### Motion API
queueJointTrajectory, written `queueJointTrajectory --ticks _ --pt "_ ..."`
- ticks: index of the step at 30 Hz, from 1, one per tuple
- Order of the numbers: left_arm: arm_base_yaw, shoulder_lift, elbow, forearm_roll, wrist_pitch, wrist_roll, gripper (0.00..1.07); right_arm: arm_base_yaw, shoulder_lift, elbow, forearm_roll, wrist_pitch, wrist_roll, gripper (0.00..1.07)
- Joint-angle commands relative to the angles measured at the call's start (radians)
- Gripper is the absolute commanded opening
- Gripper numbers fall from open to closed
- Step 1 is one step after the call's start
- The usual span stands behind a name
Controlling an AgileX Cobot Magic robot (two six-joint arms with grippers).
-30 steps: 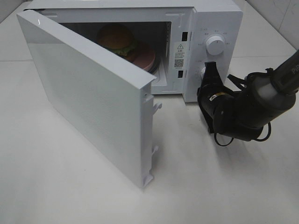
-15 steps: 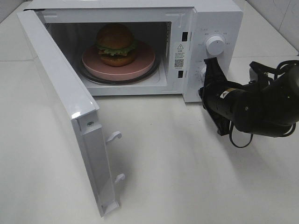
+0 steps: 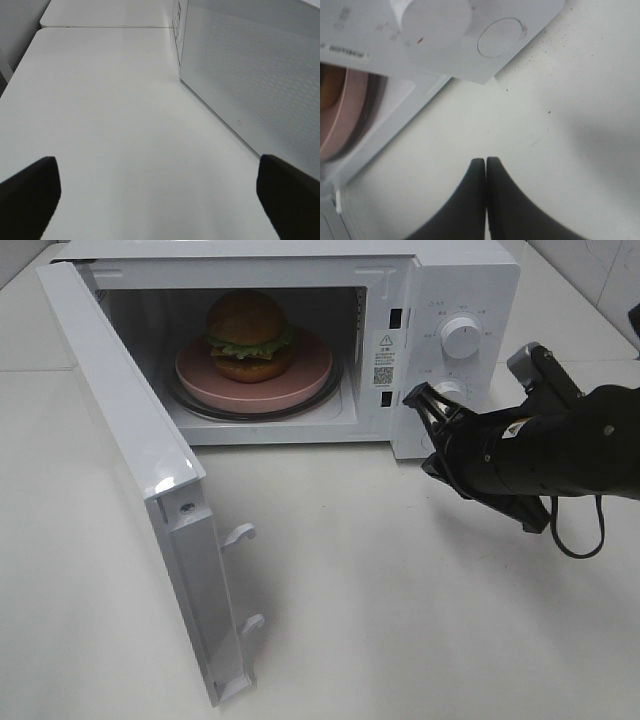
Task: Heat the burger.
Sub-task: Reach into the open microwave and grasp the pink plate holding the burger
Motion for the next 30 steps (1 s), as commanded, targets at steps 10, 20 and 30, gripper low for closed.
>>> queueJointTrajectory --ticks 10,20,30 --pt "0.003 -0.023 0.004 -0.004 -0.009 0.000 1.03 0.004 -0.148 -0.001 -0.014 0.356 -0.651 0.01" --pt "0.003 -0.023 0.004 -0.004 -0.009 0.000 1.03 0.004 -0.200 -0.101 -0.130 0.603 -0.894 0.01" --pt "0.003 -0.023 0.004 -0.004 -0.009 0.000 1.03 0.004 -0.200 -0.280 -0.513 0.828 -1.003 0.02"
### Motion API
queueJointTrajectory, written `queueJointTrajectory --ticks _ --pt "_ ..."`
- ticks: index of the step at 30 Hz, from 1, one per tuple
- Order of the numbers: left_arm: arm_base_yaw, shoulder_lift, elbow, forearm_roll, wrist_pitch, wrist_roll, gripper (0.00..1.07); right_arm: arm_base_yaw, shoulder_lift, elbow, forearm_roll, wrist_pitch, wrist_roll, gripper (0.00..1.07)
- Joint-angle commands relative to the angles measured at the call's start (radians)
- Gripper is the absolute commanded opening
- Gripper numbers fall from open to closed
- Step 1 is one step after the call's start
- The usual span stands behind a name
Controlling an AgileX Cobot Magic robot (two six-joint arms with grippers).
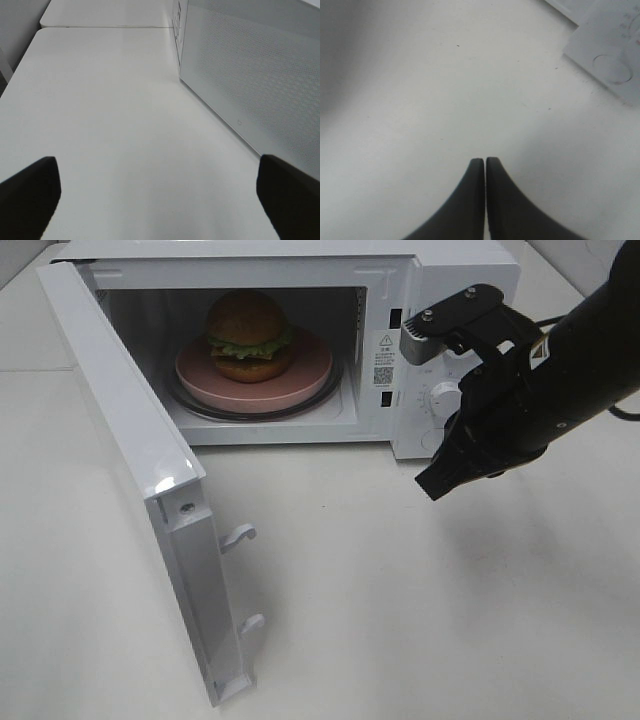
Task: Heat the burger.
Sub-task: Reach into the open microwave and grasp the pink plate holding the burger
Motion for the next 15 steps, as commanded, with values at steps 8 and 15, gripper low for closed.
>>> queueJointTrajectory --ticks 8,15 --pt "0.003 -0.023 0.004 -0.004 -0.009 0.000 1.03 0.004 -0.009 -0.052 -0.078 0.035 -0.550 0.02" --pt "0.003 -0.023 0.004 -0.004 -0.009 0.000 1.03 0.004 -0.009 -0.052 -0.078 0.036 -0.901 0.05"
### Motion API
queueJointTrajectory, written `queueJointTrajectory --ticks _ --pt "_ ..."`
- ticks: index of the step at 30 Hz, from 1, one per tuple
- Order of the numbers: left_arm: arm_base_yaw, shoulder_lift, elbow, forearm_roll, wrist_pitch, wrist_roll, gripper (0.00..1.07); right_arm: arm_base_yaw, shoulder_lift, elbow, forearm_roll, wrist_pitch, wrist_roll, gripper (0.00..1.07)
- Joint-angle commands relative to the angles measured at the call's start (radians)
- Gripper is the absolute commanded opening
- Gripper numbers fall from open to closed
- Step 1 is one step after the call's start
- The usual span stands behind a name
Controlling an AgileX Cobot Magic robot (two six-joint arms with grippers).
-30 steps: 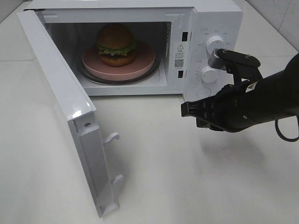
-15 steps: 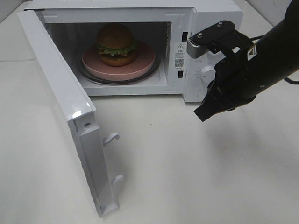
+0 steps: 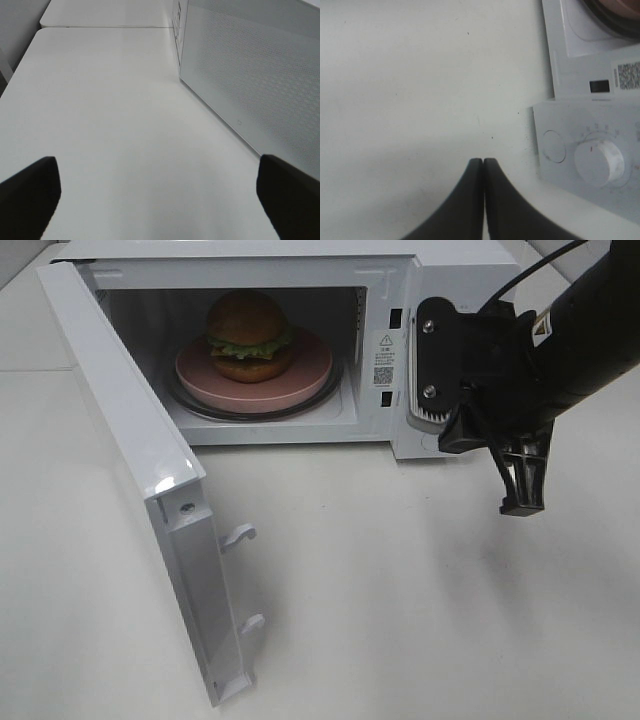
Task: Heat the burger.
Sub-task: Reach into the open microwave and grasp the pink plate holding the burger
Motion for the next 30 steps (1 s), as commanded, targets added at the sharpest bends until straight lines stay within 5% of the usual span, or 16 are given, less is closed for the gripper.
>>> queueJointTrajectory --ticks 1,5,7,9,10,13,30 --pt "0.003 -0.023 0.004 -0.004 -0.009 0.000 1.03 0.004 -0.009 -0.007 -0.005 0.010 -0.155 0.06" --pt "0.003 -0.023 0.004 -0.004 -0.009 0.000 1.03 0.017 -0.009 -0.007 -0.005 0.009 -0.162 0.16" --pt "0.003 -0.023 0.004 -0.004 -0.009 0.000 1.03 0.039 -0.009 -0.007 -0.005 0.010 -0.078 0.54" --pt "0.003 -0.023 0.004 -0.004 -0.009 0.000 1.03 0.039 -0.009 -0.007 -0.005 0.009 -0.051 0.63" --pt "0.003 -0.023 0.004 -0.004 -0.009 0.000 1.03 0.039 -0.005 -0.007 -0.006 0.005 -0.005 0.86" --pt "0.003 -0.023 0.004 -0.004 -0.009 0.000 1.03 0.039 0.015 -0.023 -0.022 0.008 0.024 1.01" --pt "0.003 -0.023 0.004 -0.004 -0.009 0.000 1.03 0.144 0.230 -0.233 -0.145 -0.017 0.098 0.97"
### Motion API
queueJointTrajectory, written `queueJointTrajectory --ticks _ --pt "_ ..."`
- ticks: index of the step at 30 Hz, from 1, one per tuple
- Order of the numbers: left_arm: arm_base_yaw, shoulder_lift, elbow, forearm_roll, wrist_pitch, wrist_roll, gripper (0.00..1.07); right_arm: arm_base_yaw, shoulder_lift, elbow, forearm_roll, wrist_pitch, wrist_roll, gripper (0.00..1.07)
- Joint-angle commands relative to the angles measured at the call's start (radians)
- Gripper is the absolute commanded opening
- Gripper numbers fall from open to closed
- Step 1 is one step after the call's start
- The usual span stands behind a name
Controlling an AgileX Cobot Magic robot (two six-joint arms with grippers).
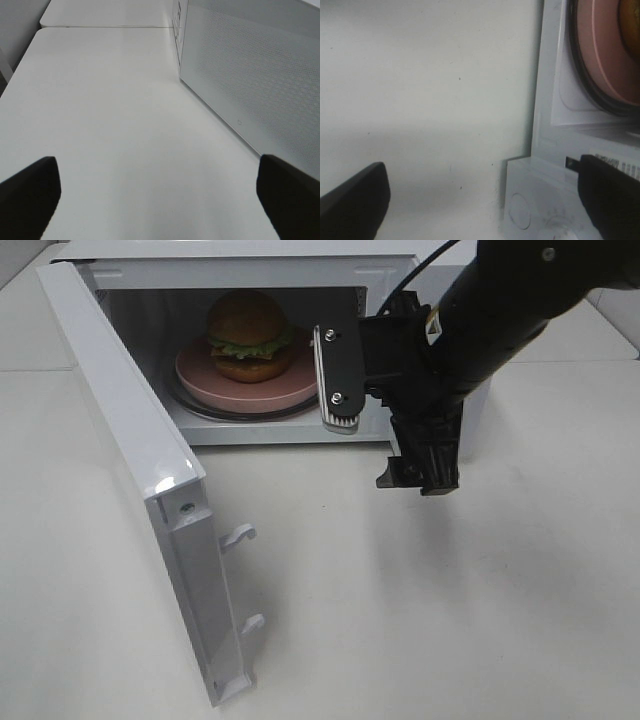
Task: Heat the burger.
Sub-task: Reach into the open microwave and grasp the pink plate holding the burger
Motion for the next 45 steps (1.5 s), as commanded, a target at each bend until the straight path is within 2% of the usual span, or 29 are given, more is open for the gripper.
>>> queueJointTrajectory --ticks 1,7,12,33,45 --pt "0.003 -0.023 0.004 -0.004 -0.009 0.000 1.03 0.005 0.037 -0.039 -0.012 -0.011 0.011 0.97" --pt "0.003 -0.023 0.004 -0.004 -0.009 0.000 1.03 0.005 0.133 -0.130 -0.049 -0.027 0.041 0.96" --pt "0.003 -0.023 0.004 -0.004 -0.009 0.000 1.03 0.005 0.222 -0.213 -0.115 -0.080 0.161 0.95" --pt "0.003 -0.023 0.004 -0.004 -0.009 0.000 1.03 0.005 0.455 -0.429 -0.110 -0.127 0.162 0.93" --pt "0.003 -0.023 0.004 -0.004 -0.009 0.000 1.03 -0.011 0.587 -0.590 -0.105 -0.137 0.191 0.91"
